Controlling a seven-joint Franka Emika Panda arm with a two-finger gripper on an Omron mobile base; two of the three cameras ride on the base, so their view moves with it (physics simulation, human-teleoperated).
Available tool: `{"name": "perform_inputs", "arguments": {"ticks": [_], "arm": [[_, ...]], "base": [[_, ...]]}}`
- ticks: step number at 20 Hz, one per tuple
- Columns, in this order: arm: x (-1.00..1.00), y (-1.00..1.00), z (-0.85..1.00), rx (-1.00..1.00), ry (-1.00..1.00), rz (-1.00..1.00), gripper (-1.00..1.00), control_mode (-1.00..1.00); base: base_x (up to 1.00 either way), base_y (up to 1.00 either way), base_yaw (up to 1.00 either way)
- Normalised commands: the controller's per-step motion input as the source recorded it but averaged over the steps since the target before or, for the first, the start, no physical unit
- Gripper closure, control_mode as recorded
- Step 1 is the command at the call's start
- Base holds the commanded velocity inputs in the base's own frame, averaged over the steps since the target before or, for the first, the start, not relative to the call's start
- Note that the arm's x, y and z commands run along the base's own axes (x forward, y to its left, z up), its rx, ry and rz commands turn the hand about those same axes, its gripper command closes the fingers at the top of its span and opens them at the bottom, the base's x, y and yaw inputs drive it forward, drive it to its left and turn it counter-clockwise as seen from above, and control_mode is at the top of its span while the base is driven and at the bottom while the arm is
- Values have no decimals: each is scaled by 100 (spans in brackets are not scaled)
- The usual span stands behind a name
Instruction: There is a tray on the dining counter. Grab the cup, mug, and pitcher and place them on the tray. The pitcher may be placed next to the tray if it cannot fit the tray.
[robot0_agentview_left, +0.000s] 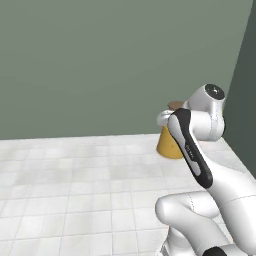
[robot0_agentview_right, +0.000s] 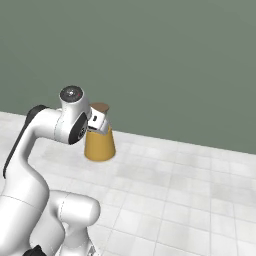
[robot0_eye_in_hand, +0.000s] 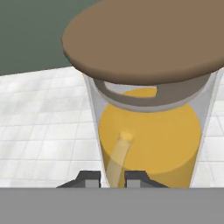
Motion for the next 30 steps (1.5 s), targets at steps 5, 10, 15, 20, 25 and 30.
{"name": "perform_inputs", "arguments": {"ticks": [5, 10, 15, 20, 25, 30], "arm": [[0, 0, 0, 0, 0, 0, 100, 100], [0, 0, 0, 0, 0, 0, 100, 100], [0, 0, 0, 0, 0, 0, 100, 100], [0, 0, 0, 0, 0, 0, 100, 100], [0, 0, 0, 0, 0, 0, 100, 100], [0, 0, 0, 0, 0, 0, 100, 100]], "base": [[100, 0, 17], [100, 1, 34], [100, 0, 53], [100, 0, 62], [100, 0, 64], [100, 0, 63]]}}
